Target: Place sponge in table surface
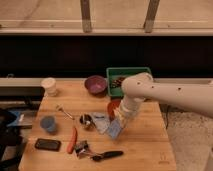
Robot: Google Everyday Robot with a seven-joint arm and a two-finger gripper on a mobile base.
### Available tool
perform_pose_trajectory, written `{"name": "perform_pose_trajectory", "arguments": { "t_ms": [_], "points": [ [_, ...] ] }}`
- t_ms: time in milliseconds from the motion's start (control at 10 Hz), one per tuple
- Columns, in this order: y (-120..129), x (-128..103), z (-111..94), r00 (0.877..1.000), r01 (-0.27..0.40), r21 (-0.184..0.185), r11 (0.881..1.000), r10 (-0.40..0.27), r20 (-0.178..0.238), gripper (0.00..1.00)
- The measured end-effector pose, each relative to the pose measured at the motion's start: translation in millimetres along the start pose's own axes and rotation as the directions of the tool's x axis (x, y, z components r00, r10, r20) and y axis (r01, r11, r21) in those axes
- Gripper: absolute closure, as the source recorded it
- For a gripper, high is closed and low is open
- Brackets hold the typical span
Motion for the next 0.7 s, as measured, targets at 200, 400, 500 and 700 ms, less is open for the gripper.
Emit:
{"name": "perform_pose_trajectory", "arguments": {
  "t_ms": [200,400,500,700],
  "points": [
    [2.6,1.1,-26.6,0.999,0.016,0.014,1.000,-0.017,0.036,1.00],
    [6.0,2.3,-43.0,0.998,0.028,0.028,0.999,-0.030,0.059,1.00],
    [7.0,2.2,-45.1,0.998,0.033,0.031,0.999,-0.035,0.060,1.00],
    [7.6,1.6,-35.6,0.998,0.037,0.030,0.999,-0.038,0.041,1.00]
  ]
}}
